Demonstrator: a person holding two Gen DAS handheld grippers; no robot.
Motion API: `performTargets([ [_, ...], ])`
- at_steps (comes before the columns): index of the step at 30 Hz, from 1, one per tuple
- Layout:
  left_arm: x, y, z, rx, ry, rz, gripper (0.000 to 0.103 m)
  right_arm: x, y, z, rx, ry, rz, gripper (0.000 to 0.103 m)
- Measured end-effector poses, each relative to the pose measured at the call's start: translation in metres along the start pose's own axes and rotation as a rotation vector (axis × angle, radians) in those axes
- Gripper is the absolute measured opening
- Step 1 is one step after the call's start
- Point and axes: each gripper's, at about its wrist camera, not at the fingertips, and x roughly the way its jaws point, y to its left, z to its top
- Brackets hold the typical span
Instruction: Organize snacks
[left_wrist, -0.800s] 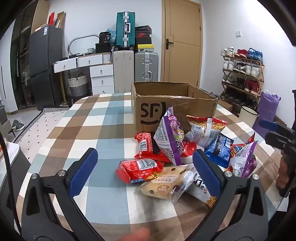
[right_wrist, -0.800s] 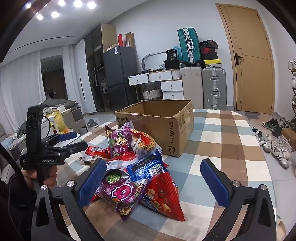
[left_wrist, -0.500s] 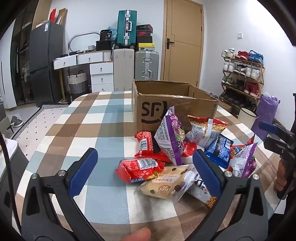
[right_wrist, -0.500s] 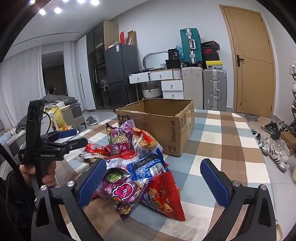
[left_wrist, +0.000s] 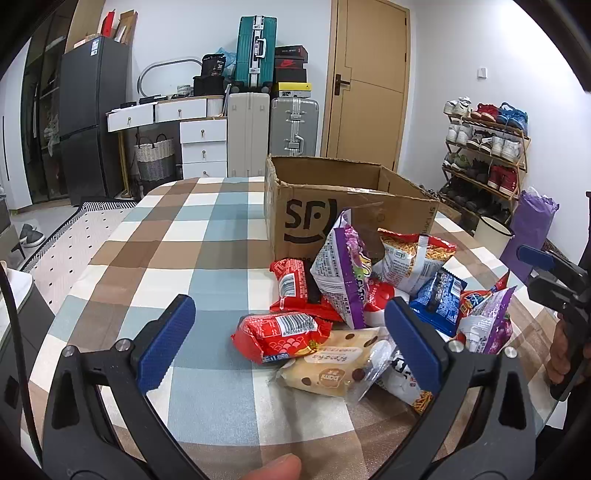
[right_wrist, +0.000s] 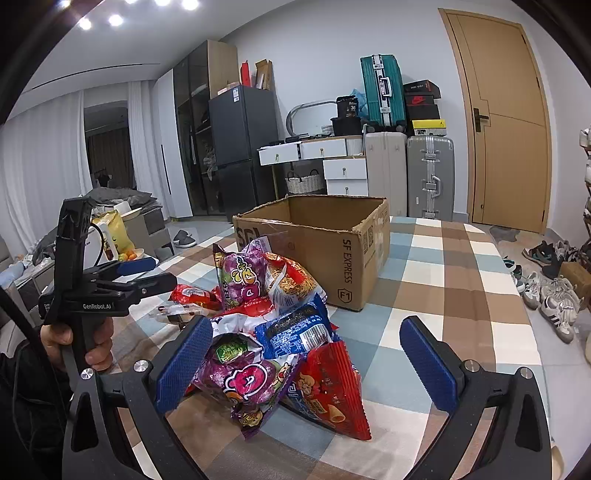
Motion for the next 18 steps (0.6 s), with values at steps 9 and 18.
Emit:
performTargets([
  [9, 0.0002, -0.0006, -0.0002, -0.001, 0.000, 0.001, 0.102, 0.0020, 0.0001, -0.0010, -0.002, 0.003, 0.001, 0.103],
  [18, 0.0002, 0.0001, -0.0001, -0.002, -0.001, 0.001, 0.102, 0.0030, -0.0001, -0.0013, -0.001, 0.003, 0.002, 0.103],
])
